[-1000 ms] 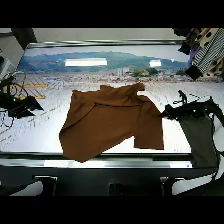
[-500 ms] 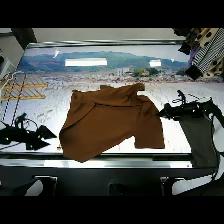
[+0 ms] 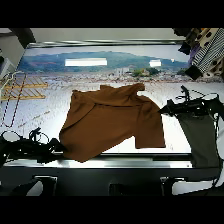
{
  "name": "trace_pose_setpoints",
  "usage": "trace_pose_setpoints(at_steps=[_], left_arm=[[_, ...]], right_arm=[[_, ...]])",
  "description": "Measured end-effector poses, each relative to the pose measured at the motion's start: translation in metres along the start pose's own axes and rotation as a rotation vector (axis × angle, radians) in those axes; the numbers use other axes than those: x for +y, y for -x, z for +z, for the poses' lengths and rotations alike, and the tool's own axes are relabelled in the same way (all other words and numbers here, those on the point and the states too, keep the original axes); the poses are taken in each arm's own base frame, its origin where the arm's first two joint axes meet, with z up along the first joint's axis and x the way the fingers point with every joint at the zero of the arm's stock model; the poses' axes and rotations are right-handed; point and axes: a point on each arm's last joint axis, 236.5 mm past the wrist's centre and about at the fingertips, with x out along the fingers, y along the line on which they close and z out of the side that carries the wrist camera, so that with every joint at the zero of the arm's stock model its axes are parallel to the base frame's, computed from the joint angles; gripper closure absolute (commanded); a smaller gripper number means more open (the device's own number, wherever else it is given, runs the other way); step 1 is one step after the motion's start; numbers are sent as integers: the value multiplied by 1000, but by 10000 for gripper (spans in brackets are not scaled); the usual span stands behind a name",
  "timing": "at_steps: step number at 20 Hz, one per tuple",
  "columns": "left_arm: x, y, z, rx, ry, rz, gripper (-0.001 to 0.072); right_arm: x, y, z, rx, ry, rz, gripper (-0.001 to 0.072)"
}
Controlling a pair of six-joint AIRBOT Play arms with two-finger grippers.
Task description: Fold the clothes and pants, and hang the long-sleeved shirts on hangers.
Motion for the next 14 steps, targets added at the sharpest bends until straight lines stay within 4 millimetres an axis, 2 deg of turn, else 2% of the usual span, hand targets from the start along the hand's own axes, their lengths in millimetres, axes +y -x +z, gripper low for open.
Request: trace_pose_setpoints(at_steps=[6, 12, 14], left_arm=[[-3, -21, -2, 1, -11, 61, 156], [6, -35, 2, -13, -5, 147, 158], [4, -38, 4, -28, 5, 150, 186]], right_arm=[[6, 11, -2, -12, 19, -27, 682], [9, 14, -3, -13, 26, -29, 682], [10, 15, -4, -9, 27, -28, 682]])
